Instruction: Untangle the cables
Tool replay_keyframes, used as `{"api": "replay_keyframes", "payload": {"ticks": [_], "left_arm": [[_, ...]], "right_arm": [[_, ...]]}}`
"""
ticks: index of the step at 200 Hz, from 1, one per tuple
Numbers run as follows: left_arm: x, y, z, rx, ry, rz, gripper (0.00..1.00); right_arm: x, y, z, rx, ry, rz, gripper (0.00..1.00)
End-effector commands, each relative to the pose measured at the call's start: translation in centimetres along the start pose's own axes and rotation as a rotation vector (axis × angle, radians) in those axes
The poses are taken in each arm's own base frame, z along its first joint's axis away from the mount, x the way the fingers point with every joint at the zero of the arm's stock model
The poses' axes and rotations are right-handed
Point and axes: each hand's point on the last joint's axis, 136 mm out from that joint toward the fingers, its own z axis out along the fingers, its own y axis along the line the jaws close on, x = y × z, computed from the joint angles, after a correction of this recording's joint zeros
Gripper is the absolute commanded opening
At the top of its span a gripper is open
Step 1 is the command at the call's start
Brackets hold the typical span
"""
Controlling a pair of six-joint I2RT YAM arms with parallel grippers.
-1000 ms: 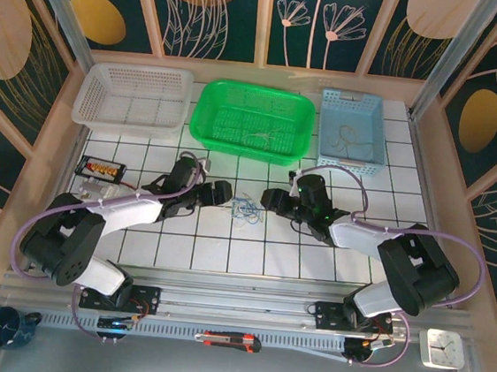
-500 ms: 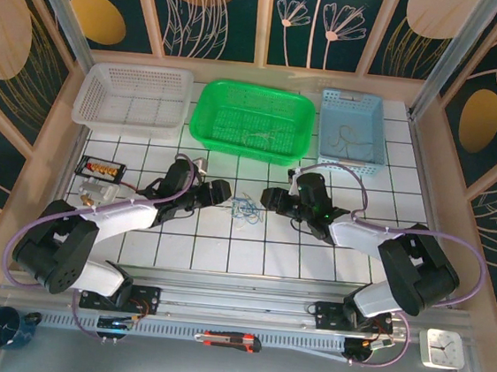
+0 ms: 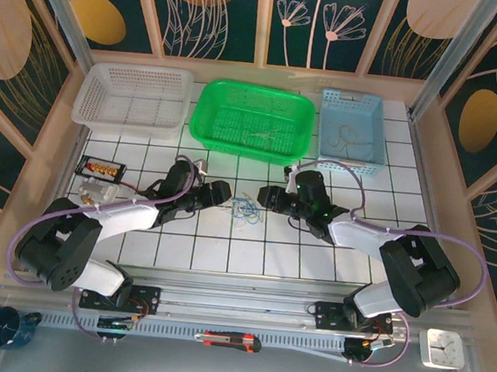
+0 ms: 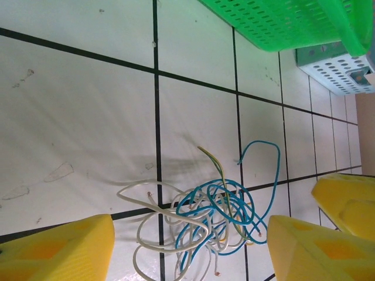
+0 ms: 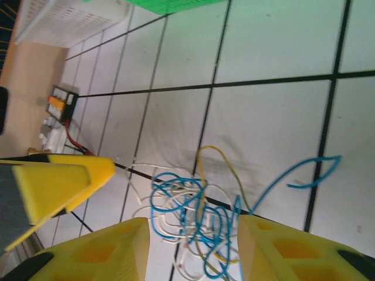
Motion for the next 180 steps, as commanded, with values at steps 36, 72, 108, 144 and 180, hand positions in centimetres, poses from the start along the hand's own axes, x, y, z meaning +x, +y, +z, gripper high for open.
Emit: {"api": "replay_keyframes", "payload": {"ticks": [36,72,108,144,180], "left_arm": [[1.1,-0.4,1.0,0.004,0.038,-0.014,0.68],[1.0,-0.2,1.3,-0.005,0.031,-0.013,0.66],[0.8,-0.2,1.7,-0.012,0.029,-0.009,0.65],[0.5,-0.2,2.2,-0.021,0.027,-0.004,0.64],[0.3,0.0,2.6,-0.031,0.027,0.001,0.59]], "right_arm": [[-1.3,2.9,1.2,-0.108,-0.018,-0.038,0.40],[-0.9,2.7,1.9,-0.126,-0.002,-0.019,0.39],[-0.6,2.4,2.4,-0.127,0.009,-0.011,0.38],[-0.3,2.1,2.8,-0.122,0.016,-0.004,0.38],[0.1,1.7,3.2,-0.121,0.027,0.010,0.37]]}}
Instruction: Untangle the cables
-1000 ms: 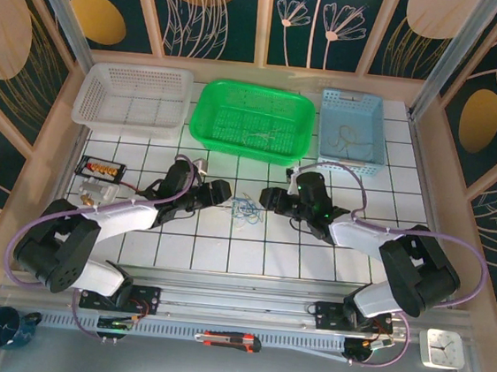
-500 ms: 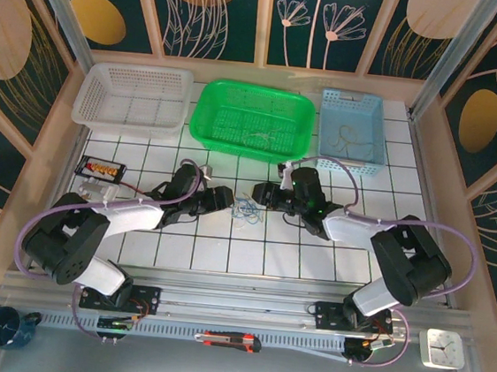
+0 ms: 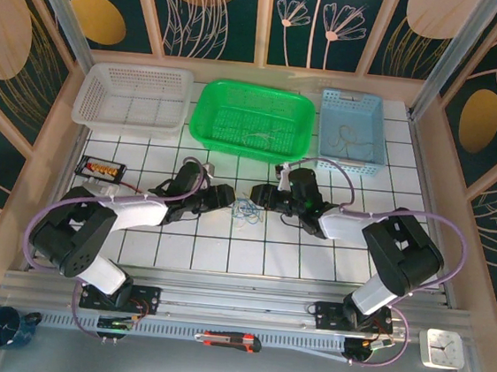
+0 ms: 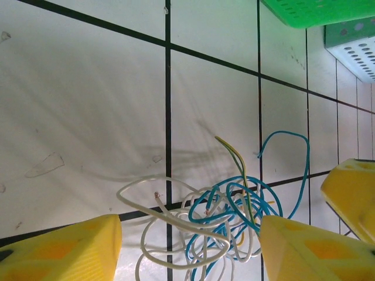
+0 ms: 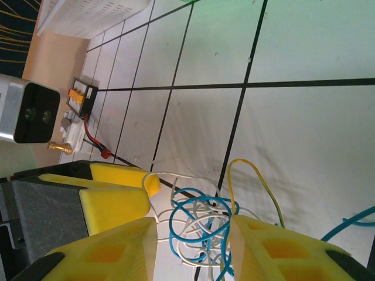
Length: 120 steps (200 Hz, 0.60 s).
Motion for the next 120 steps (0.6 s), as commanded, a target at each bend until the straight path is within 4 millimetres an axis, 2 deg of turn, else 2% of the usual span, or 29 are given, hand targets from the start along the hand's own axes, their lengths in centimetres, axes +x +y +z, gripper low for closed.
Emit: {"api": "replay_keyframes", "payload": {"ticks": [1,22,45,99,120], "left_arm": [[-0.9,-0.7,0.4,0.009,-0.023,0.013,0.59],[-0.9,-0.5,0.7,-0.002,-0.021,0.015,0.53],[-0.9,-0.3,0.8,-0.013,-0.026,0.020,0.41],[-1.3,-0.4,0.3,-0.019,-0.044,0.029,0.00],[-1.7,-1.3,-0.6,0.003,-0.056,0.031,0.00]], "right_arm": [[-0.5,1.3,0.5,-0.052,-0.010,-0.010,0.37],[-0.1,1.1,0.7,-0.052,-0.001,-0.005,0.37],[0.3,0.9,0.9,-0.054,0.006,0.000,0.37],[1.6,-0.2,1.4,-0.037,0.028,0.020,0.36],[2.1,-0.7,1.5,-0.027,0.032,0.029,0.36]]}}
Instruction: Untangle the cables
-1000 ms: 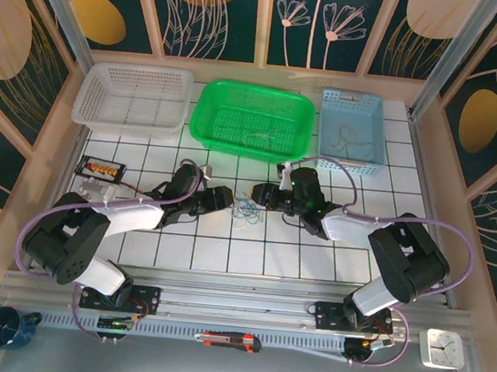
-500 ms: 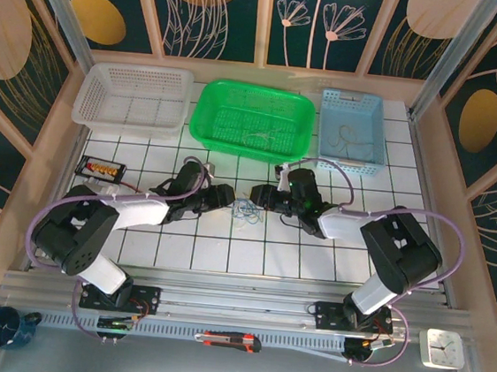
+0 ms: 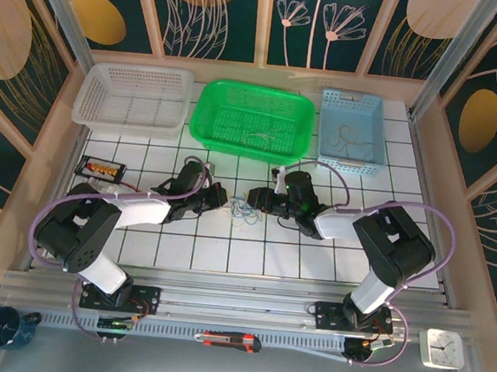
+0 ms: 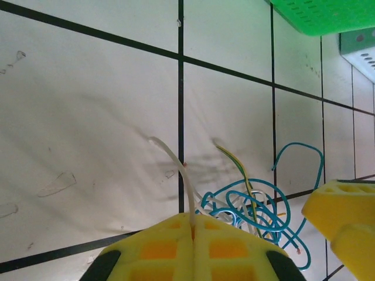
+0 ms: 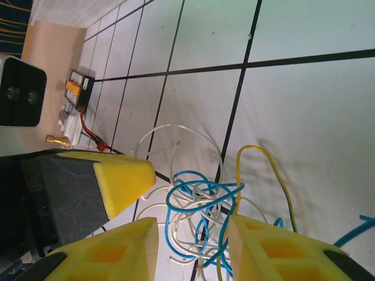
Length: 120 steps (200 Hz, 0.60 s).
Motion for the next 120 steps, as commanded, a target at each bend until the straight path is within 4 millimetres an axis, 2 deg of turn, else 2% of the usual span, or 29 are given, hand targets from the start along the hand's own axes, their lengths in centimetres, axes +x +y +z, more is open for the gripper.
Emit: {"api": "replay_keyframes", "payload": {"ticks": [1,48,120], "left_arm": [[-1.2,-1.9,-1.1,0.038,-0.034,0.014,0.00],[-2.8,-5.5,-4.6,0.128,-0.085,0.026,0.00],[-6.0,-13.5,-10.9,0.408,-0.188,0.035,0.00]], "right_arm": [[0.8,-0.2,0.3,-0.010,0.003,0.004,0.36],[2.1,-1.3,0.4,0.018,0.019,0.020,0.35],[3.9,-3.1,0.7,0.055,0.042,0.044,0.34]]}}
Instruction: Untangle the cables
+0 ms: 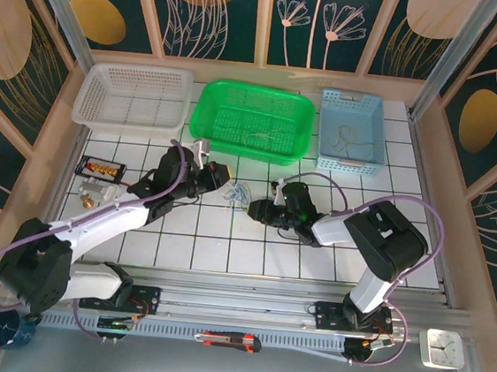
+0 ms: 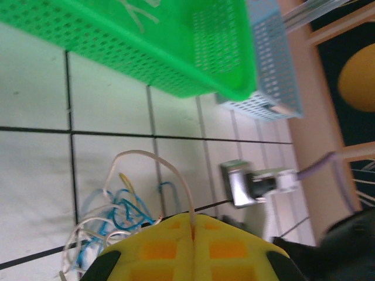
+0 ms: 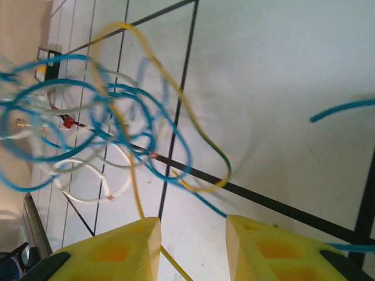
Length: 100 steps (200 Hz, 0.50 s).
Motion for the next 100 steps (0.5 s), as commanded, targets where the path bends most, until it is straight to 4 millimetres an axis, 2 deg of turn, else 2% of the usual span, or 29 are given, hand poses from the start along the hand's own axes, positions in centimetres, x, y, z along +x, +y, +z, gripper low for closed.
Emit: {"api": "replay_keyframes", "payload": {"ticks": [1,21,41,100], "left_arm": [[-1.6,-4.3,-1.1,0.128,-0.029,-0.011,0.00],[-2.6,-6.3,-2.0,0.195,-0.052,-0.013,0.00],[-3.0,-7.0,-2.4,0.208,-0.064,-0.009,0.00],[-1.6,-4.7,-1.6,0.164,-0.041,-0.027,0.00]], "right_arm": [[0.4,-0.5,0.3,0.006,-0.012,0.004,0.34],[0.5,-0.5,0.3,0.004,-0.008,0.006,0.34],[0.1,0.2,0.0,-0.011,-0.011,-0.004,0.35],[-3.1,4.4,-2.9,-0.018,-0.072,-0.129,0.42]]}}
